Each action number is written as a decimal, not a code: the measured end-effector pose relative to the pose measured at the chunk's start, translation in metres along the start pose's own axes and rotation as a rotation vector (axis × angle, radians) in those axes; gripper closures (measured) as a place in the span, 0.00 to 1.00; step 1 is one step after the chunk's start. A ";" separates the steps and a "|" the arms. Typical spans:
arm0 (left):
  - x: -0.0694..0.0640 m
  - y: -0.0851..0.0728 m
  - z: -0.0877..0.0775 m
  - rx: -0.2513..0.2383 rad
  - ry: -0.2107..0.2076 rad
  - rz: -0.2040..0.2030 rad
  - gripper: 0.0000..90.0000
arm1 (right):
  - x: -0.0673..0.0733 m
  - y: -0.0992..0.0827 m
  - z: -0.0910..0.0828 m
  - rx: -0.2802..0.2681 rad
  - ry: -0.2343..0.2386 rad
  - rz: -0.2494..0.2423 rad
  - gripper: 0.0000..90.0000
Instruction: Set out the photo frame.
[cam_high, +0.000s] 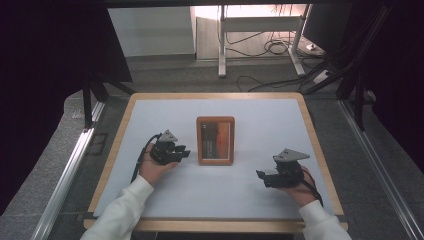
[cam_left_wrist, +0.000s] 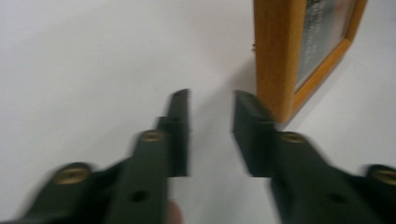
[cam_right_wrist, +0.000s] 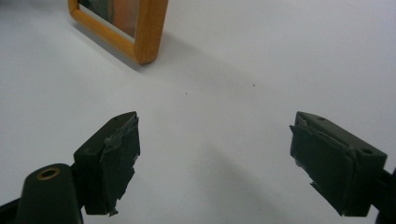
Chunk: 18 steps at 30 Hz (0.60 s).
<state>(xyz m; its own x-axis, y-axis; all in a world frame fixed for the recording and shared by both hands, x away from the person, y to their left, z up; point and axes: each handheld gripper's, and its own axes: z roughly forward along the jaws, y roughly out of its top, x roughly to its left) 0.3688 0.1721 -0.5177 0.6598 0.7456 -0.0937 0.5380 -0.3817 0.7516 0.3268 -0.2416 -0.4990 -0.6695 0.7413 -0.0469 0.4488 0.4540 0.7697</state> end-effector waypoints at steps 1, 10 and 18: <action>-0.001 -0.001 -0.003 0.000 0.006 -0.009 0.53 | -0.001 -0.001 0.000 -0.006 -0.002 0.003 0.18; -0.004 -0.028 -0.034 -0.021 0.028 -0.010 0.37 | -0.003 -0.014 -0.007 -0.052 -0.021 0.051 0.18; -0.003 -0.039 -0.034 -0.019 0.012 -0.028 0.37 | -0.009 -0.019 -0.005 -0.048 -0.031 0.080 0.18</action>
<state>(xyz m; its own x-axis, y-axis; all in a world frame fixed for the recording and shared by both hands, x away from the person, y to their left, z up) 0.3282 0.2029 -0.5244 0.6381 0.7624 -0.1073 0.5460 -0.3499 0.7612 0.3219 -0.2595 -0.5102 -0.6133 0.7899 -0.0030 0.4707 0.3685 0.8017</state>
